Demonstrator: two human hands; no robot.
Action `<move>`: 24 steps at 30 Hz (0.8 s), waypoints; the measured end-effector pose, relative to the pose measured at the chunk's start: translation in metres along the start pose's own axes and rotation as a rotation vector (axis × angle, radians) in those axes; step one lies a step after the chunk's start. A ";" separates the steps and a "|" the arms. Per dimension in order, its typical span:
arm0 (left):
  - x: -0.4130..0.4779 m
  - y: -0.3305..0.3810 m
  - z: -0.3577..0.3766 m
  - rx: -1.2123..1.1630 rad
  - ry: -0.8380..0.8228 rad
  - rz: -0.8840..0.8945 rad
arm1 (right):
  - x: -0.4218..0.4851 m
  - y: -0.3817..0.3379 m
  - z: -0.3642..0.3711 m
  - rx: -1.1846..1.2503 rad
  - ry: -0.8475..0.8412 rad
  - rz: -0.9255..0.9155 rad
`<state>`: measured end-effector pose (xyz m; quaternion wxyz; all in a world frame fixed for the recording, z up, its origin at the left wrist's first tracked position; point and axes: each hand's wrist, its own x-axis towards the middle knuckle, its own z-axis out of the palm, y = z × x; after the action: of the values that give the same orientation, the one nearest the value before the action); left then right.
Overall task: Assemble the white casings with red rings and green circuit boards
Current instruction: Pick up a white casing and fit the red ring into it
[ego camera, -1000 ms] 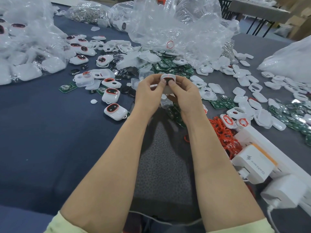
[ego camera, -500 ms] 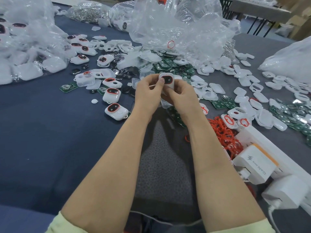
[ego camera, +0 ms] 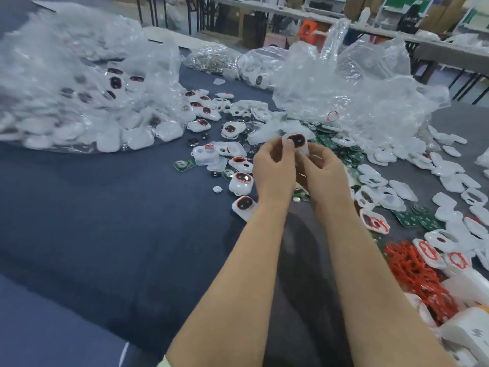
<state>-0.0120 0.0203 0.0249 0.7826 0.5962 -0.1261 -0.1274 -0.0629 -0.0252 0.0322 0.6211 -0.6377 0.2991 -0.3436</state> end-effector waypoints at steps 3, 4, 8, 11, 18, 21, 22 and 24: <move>0.025 0.026 -0.031 -0.147 0.139 -0.039 | 0.007 -0.013 0.055 -0.030 -0.024 -0.010; 0.034 0.034 -0.044 -0.175 0.181 -0.043 | 0.009 -0.017 0.077 -0.038 -0.051 -0.017; 0.080 0.067 -0.108 -0.196 0.378 0.002 | 0.024 -0.037 0.175 -0.003 -0.225 -0.002; 0.113 0.083 -0.150 -0.133 0.476 0.004 | 0.037 -0.051 0.245 -0.043 -0.351 0.019; 0.124 0.062 -0.170 -0.130 0.473 -0.074 | 0.042 -0.015 0.261 -0.114 -0.317 0.009; 0.123 0.050 -0.163 -0.128 0.459 -0.092 | 0.052 -0.003 0.219 0.013 -0.169 0.007; 0.122 0.047 -0.159 -0.125 0.450 -0.099 | 0.056 0.000 0.202 -0.031 -0.129 -0.006; 0.120 0.042 -0.152 -0.119 0.433 -0.114 | 0.066 0.004 0.167 -0.199 -0.079 -0.042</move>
<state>0.1554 0.1260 0.0321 0.8167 0.5686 0.0866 -0.0478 0.1112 0.0190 0.0335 0.5588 -0.7153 0.2936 -0.2999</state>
